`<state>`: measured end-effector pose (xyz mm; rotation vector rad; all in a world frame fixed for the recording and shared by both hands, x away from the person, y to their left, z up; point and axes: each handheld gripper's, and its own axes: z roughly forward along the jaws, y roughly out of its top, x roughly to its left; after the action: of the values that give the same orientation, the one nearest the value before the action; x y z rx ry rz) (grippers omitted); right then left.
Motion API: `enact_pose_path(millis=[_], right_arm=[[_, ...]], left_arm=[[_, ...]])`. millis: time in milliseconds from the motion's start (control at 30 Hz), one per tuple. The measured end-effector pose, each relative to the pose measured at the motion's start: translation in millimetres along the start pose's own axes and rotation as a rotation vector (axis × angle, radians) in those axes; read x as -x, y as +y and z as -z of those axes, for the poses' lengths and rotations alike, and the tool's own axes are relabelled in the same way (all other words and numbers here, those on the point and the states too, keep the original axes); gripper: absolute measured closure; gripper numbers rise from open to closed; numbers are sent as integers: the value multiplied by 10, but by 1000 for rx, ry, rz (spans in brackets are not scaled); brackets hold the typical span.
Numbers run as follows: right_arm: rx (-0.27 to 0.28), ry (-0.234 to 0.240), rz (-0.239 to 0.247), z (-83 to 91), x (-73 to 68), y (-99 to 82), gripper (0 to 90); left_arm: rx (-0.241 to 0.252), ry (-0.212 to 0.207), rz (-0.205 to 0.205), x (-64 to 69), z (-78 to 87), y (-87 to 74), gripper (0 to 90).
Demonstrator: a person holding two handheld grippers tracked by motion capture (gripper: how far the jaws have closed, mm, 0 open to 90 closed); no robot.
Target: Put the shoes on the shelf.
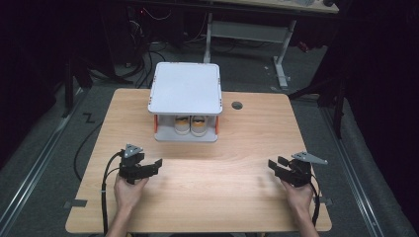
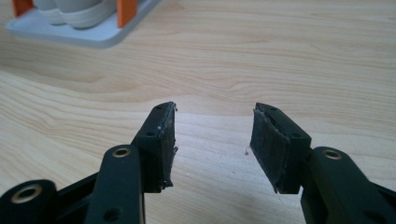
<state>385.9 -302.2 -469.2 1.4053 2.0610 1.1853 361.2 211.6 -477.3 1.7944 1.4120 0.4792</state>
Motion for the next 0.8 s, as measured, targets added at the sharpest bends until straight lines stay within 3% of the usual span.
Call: enact_pose_path(millis=[433, 667, 800], right_arm=[[-67, -88, 28, -219, 73, -144, 468], [-90, -133, 52, -288, 79, -164, 450], [-82, -145, 47, -287, 92, -159, 441]], left_arm=[[-18, 81, 37, -112, -181, -61, 244], [-51, 152, -36, -83, -274, -97, 243], [-51, 169, -44, -84, -309, -105, 240]])
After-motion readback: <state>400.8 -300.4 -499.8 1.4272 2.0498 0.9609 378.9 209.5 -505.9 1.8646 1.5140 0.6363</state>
